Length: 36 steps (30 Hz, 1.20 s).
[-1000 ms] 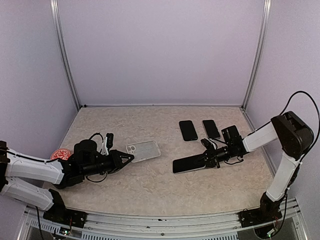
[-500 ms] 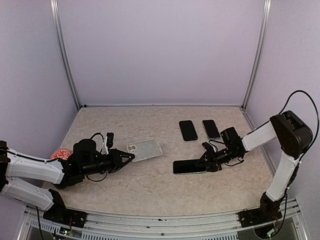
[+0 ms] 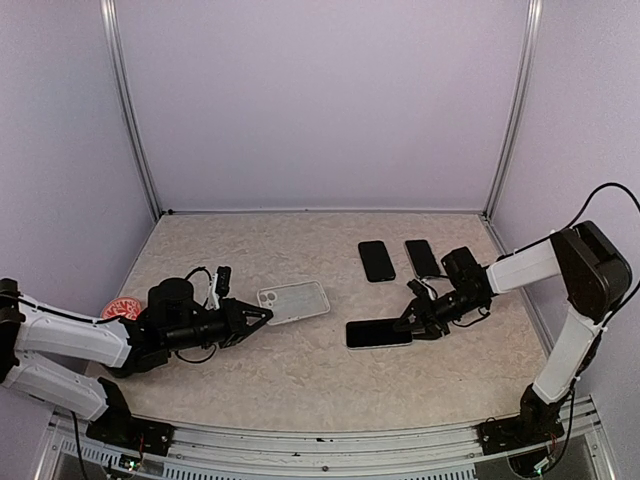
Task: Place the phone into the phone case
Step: Place the phone at the center of the board.
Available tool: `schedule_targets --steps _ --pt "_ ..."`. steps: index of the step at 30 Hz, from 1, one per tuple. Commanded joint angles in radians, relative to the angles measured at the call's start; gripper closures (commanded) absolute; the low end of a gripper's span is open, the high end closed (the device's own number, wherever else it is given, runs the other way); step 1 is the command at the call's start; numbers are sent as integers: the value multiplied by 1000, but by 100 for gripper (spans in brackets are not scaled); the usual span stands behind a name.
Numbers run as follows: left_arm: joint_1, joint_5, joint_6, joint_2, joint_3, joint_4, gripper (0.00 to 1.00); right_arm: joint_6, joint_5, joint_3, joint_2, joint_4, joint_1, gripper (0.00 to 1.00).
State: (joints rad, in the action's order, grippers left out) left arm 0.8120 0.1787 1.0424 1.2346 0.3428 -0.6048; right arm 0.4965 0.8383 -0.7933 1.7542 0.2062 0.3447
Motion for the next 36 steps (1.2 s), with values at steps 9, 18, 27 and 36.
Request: schedule_targets --steps 9,18,27,36 --pt "-7 18 0 10 -2 -61 93 75 31 63 13 -118 -16 67" --pt "-7 25 10 36 -10 -97 93 71 16 32 -13 -78 -17 68" --pt "-7 48 2 48 0 -78 93 -72 -314 -52 -133 166 -15 53" --pt "-7 174 -61 68 64 -19 93 -303 -372 -176 -390 223 175 49"
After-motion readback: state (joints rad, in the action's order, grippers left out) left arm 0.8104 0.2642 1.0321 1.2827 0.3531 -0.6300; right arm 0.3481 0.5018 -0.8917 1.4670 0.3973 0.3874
